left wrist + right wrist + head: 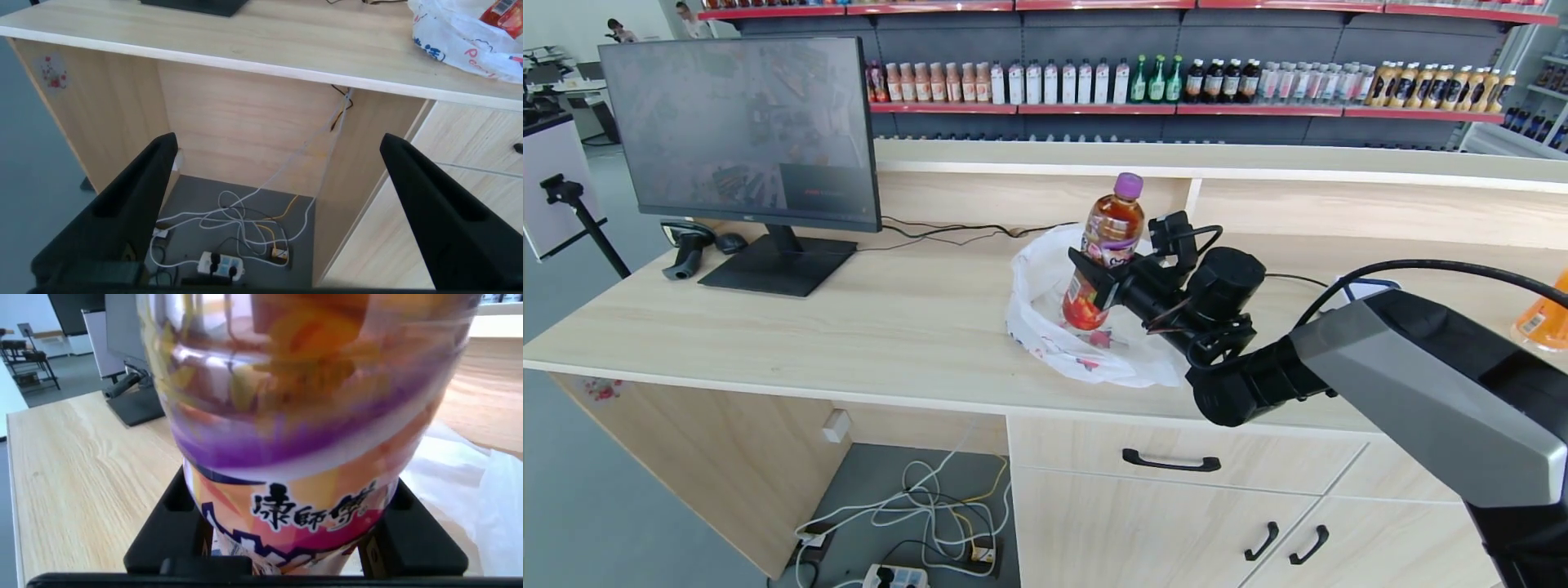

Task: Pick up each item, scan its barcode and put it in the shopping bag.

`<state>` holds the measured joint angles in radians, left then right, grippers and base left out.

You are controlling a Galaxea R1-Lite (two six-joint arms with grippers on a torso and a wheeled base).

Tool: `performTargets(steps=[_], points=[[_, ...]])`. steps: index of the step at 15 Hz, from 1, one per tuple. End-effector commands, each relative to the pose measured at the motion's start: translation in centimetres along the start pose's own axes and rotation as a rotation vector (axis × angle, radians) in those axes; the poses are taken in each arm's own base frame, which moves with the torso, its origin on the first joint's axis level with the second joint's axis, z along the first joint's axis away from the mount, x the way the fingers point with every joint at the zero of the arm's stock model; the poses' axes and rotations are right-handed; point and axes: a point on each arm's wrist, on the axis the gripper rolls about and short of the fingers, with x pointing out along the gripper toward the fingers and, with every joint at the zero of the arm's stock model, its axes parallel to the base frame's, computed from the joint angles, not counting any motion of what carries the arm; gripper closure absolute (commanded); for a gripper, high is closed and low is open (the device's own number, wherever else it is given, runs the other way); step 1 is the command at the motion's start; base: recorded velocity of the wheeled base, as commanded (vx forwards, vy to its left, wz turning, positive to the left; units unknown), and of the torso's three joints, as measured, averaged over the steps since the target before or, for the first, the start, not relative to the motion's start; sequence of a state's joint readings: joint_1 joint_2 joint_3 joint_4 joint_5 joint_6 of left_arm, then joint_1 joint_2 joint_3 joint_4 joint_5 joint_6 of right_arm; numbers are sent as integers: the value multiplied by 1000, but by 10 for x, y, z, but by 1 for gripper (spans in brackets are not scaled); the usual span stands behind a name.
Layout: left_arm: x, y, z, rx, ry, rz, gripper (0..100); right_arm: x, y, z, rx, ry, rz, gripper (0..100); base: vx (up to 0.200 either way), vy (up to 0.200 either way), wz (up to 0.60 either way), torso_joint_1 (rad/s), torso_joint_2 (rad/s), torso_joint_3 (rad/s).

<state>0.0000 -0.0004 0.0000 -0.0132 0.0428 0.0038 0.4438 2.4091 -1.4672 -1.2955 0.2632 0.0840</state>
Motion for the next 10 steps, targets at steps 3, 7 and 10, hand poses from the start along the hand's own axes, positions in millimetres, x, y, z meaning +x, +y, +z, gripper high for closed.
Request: performTargets(steps=[3,7,10], points=[[0,0,0,1,0,2,0,6,1,-9,37,4,6,100,0,0,0,0,0,0],[0,0,0,2,0,0,0,14,4,-11,70,-17,24,100,0,0,0,0,0,0],[0,0,0,2,1,2,0,14,3,-12,71,-11,24,100,0,0,0,0,0,0]])
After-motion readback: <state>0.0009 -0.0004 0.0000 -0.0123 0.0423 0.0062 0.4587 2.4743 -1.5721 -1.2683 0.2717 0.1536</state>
